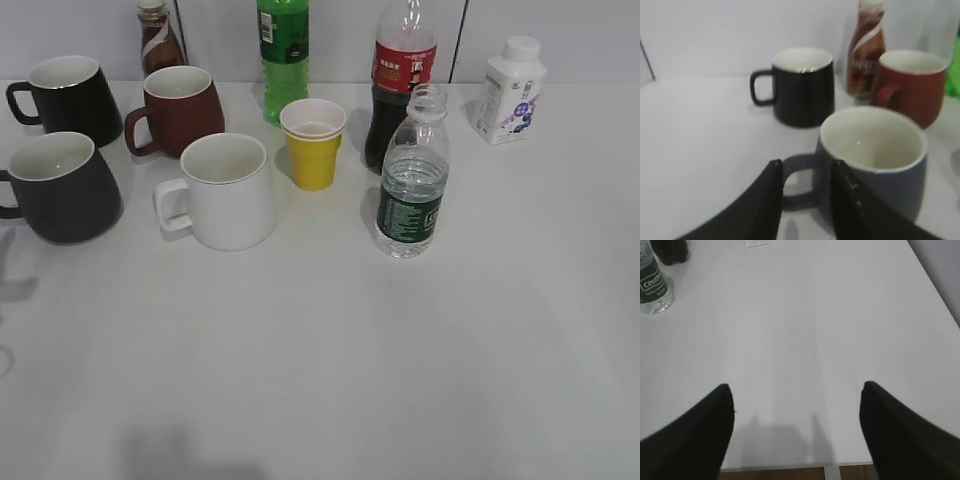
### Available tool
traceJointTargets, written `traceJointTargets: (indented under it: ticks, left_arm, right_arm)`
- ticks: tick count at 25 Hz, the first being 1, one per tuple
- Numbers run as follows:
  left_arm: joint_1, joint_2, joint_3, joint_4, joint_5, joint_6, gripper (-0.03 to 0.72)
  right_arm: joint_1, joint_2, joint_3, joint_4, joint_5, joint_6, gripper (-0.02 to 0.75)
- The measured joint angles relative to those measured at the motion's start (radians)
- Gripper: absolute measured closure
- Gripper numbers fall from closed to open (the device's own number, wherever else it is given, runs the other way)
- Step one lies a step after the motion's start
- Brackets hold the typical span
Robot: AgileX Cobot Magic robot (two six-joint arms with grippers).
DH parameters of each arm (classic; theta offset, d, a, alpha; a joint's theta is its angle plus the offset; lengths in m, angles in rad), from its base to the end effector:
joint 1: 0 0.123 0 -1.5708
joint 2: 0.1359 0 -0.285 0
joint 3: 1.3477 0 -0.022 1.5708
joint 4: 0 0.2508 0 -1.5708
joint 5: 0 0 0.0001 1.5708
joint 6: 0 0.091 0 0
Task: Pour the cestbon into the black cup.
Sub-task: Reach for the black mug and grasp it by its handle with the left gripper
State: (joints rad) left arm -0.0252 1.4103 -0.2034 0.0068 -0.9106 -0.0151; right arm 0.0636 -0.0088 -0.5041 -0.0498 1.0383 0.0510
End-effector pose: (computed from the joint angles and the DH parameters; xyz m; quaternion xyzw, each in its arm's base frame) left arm 0.2110 -0.0058 0.1728 0.0072 0.7770 -0.0135 0.6293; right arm -0.0056 -0.0043 0.2803 -0.0045 0.8436 0.0059 0.5369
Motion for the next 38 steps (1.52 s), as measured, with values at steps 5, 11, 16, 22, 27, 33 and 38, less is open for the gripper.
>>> traceJointTargets:
  ticks: [5,11,16,22,27,33,38]
  left_arm:
    - [0.000,0.194,0.000,-0.039,-0.151,0.000,0.414]
    - [0.012,0.355,-0.031,-0.039,-0.252,0.000,0.388]
    - [0.059,0.400,-0.073,0.005,-0.278,0.000,0.384]
    - [0.081,0.407,-0.121,0.048,-0.239,0.000,0.333]
    - [0.081,0.440,-0.170,0.066,-0.226,0.000,0.328]
    - [0.081,0.480,-0.222,0.066,-0.210,0.000,0.362]
    - [0.081,0.480,-0.235,0.095,-0.214,0.007,0.607]
  right_arm:
    - [0.000,0.000,0.000,0.002,0.000,0.000,0.150]
    - [0.000,0.000,0.000,0.002,0.000,0.000,0.150]
    - [0.000,0.000,0.000,0.002,0.000,0.000,0.150]
    - [0.000,0.000,0.000,0.002,0.000,0.000,0.150]
    - [0.000,0.000,0.000,0.002,0.000,0.000,0.150]
    - [0.000,0.000,0.000,0.002,0.000,0.000,0.150]
    - [0.000,0.000,0.000,0.003,0.000,0.000,0.150]
